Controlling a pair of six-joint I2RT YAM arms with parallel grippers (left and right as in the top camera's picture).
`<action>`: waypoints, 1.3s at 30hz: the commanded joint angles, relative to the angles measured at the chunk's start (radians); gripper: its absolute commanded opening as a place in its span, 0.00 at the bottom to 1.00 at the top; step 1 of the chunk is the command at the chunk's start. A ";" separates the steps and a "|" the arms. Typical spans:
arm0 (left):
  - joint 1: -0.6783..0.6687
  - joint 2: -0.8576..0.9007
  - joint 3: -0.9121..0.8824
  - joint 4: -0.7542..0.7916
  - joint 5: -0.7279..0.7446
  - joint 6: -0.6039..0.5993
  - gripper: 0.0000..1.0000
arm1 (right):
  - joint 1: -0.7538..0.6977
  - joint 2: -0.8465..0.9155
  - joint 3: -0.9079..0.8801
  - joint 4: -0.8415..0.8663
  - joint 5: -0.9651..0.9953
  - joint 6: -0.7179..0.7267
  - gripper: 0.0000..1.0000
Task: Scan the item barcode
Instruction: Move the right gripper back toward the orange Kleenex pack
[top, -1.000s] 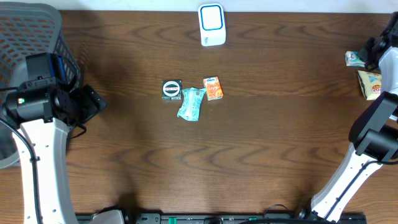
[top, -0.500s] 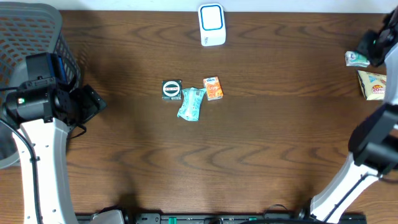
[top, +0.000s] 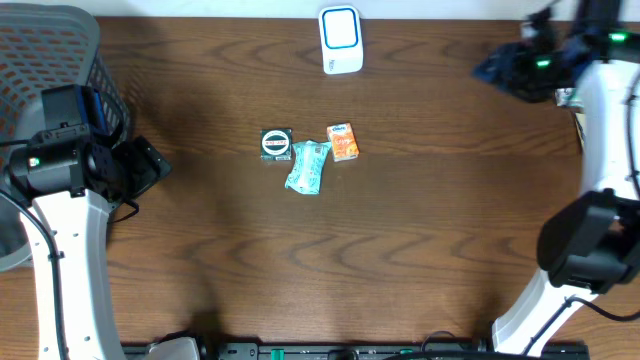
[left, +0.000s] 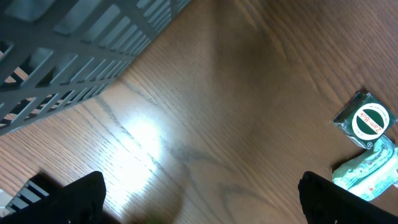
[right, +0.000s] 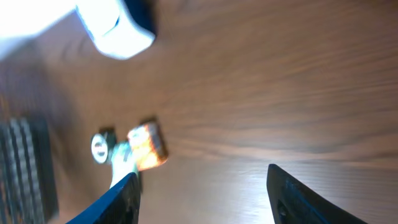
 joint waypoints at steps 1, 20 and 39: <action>0.003 -0.004 -0.002 -0.005 -0.016 -0.006 0.98 | 0.087 0.013 -0.038 0.010 -0.025 -0.015 0.60; 0.003 -0.004 -0.002 -0.005 -0.016 -0.006 0.98 | 0.508 0.016 -0.302 0.389 0.235 0.081 0.45; 0.003 -0.004 -0.002 -0.005 -0.016 -0.006 0.98 | 0.669 0.066 -0.316 0.489 0.367 0.189 0.01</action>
